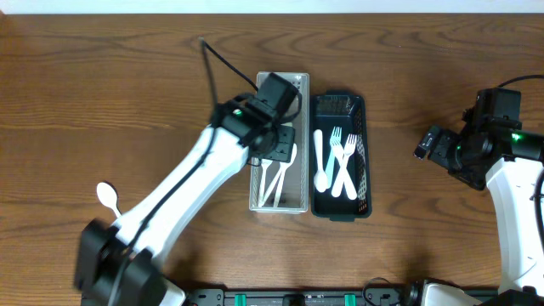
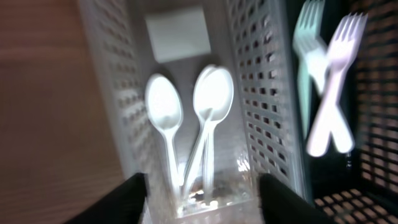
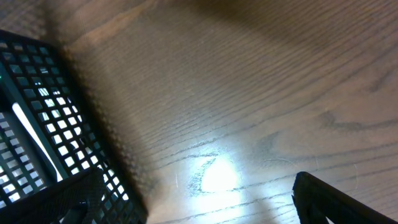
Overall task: Pack container
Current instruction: 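Carry the spoon into the clear basket and open the left gripper, then move the left gripper to the last white spoon at far left and grasp it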
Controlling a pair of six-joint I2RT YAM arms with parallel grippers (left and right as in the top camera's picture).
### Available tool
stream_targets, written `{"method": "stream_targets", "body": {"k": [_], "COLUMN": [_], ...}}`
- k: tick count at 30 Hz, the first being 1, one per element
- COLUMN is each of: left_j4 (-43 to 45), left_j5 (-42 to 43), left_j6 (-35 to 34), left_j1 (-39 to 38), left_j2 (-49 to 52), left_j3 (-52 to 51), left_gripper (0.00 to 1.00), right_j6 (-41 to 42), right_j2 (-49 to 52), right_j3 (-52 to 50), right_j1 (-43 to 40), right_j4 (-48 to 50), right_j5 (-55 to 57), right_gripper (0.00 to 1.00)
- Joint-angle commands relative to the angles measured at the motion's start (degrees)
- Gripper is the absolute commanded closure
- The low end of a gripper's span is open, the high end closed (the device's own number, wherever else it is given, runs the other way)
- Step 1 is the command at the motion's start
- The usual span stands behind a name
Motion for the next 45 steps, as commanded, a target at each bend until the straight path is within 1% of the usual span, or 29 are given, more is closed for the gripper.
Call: {"method": "stream_targets", "body": {"k": [1,4,6,7,11,13,15,18,20,24,30,32,41,45], "left_j4": [-4.0,-10.32,-13.27,-14.51,-18.4,-19.15,-19.26,-18.43,-15.85,-9.73,-0.87,1.49,6.4,8.22], "left_j5": [-9.01,-14.12,-14.49,-14.49,-14.45,-14.4,-13.73,-11.93,-11.39,-11.17,-9.88,-9.88,-9.86,-8.24], "left_j6": [0.66,-3.74,-4.96,-5.62,-8.9,-9.88,-10.45,-10.43,-10.4,-10.34,-7.98,-7.78,-7.58,-6.45], "left_j1": [2.69,8.39,13.86,17.03,32.24,39.41,44.96,52.0,55.78,59.67,60.92,60.94,60.94,61.02], "left_j2": [-7.65,-13.53,-16.9,-18.4,-23.12,-24.2,-24.46,-24.06,-23.89,-23.65,-21.9,-20.79,-12.33,-7.72], "left_j3": [1.64,1.62,1.55,1.55,1.03,-0.33,-2.19,-6.27,-10.45,-18.29,-27.02,-28.87,-29.97,-29.97], "left_gripper": [0.34,0.26,0.25,0.25,0.19,0.16,0.14,0.13,0.13,0.09,0.01,0.02,0.02,0.02], "right_j6": [-0.7,-0.7,-0.7,-0.7,-0.7,-0.7,-0.7,-0.7,-0.7,-0.72,-1.14,-1.14,-1.33,-1.57], "right_j2": [-0.52,-0.52,-0.52,-0.52,-0.52,-0.52,-0.52,-0.52,-0.52,-0.52,-0.52,-0.52,-0.52,-0.52], "right_j3": [0.0,0.0,0.0,0.0,0.0,0.0,0.0,0.0,0.0,0.0,0.0,0.0,0.0,0.0], "right_j1": [-0.48,-0.48,-0.48,-0.48,-0.48,-0.48,-0.48,-0.48,-0.48,-0.48,-0.48,-0.48,-0.48,-0.48], "right_j4": [-0.09,-0.09,-0.07,-0.07,-0.11,-0.11,-0.13,-0.15,-0.15,-0.17,-0.15,-0.17,-0.17,-0.17], "right_j5": [-0.39,-0.39,-0.39,-0.39,-0.39,-0.42,-0.39,-0.42,-0.39,-0.39,-0.39,-0.39,-0.39,-0.39], "right_gripper": [0.01,0.01,0.01,0.01,0.01,0.01,0.01,0.01,0.01,0.01,0.01,0.01,0.01,0.01]}}
